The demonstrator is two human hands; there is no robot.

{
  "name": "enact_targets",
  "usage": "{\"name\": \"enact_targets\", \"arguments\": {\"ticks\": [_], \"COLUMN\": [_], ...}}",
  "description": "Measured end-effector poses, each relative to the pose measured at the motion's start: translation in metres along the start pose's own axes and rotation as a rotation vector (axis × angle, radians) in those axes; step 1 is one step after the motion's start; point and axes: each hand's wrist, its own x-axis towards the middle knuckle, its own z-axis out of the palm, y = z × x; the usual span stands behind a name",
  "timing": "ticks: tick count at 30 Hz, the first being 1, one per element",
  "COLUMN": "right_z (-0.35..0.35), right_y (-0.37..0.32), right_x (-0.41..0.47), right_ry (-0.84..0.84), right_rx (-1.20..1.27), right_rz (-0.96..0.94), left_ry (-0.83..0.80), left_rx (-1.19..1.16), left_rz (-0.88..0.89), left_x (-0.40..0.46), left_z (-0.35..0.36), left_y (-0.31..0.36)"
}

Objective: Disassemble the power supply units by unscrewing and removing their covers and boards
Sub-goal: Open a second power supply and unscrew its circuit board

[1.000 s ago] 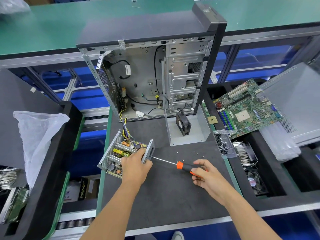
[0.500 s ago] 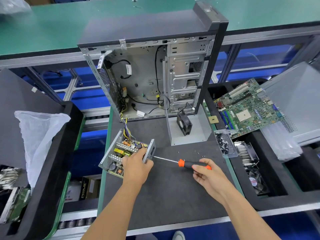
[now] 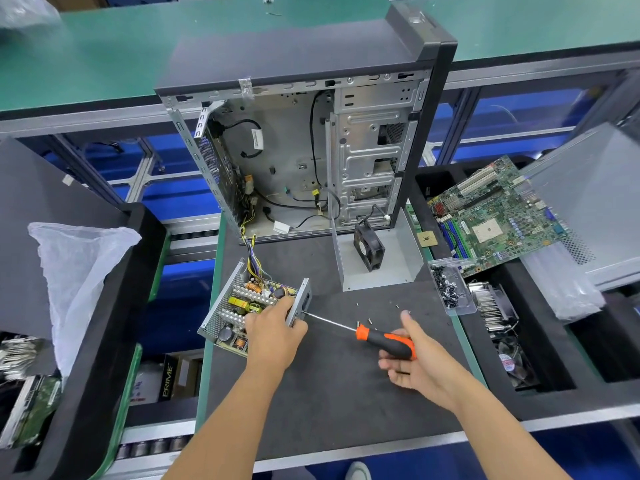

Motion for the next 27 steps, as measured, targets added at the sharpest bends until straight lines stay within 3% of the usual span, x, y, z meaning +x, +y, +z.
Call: {"name": "enact_targets", "arguments": {"ticks": [3, 7, 10, 13, 16, 21, 24, 27], "right_z": [0.0027, 0.0019, 0.0029, 0.0071, 0.0065, -0.0022, 0.0004, -0.0015], "right_y": [0.0002, 0.0041, 0.0047, 0.0030, 0.0060, 0.0076, 0.0061, 0.0038], "right_x": [0.0007, 0.0038, 0.0024, 0.0000, 0.0027, 0.0051, 0.0004, 0.0037], "right_ry": [0.078, 0.059, 0.034, 0.056, 0.114, 0.058, -0.042, 0.063], "right_rx": [-0.213, -0.078, 0.040, -0.158, -0.270, 0.118, 0.165, -0.047], "right_rz": [0.008, -0.113, -0.086, 0.040, -0.001, -0.171, -0.027, 0.040], "left_ry": [0.006, 0.000, -0.001, 0.023, 0.026, 0.012, 0.006, 0.001], "left_rx": [-0.012, -0.003, -0.002, -0.030, -0.039, -0.044, -0.052, -0.035], "left_rz": [-0.005, -0.012, -0.018, -0.020, -0.015, -0.020, -0.031, -0.028], "left_x": [-0.0006, -0.0004, -0.0003, -0.0020, -0.0023, -0.0021, -0.0021, -0.0007], "left_z": [0.0001, -0.0008, -0.0008, -0.0015, -0.0019, -0.0025, -0.0018, -0.0012], "left_y": [-0.0001, 0.0014, 0.0013, 0.0029, 0.0038, 0.0034, 0.0029, 0.0021]}}
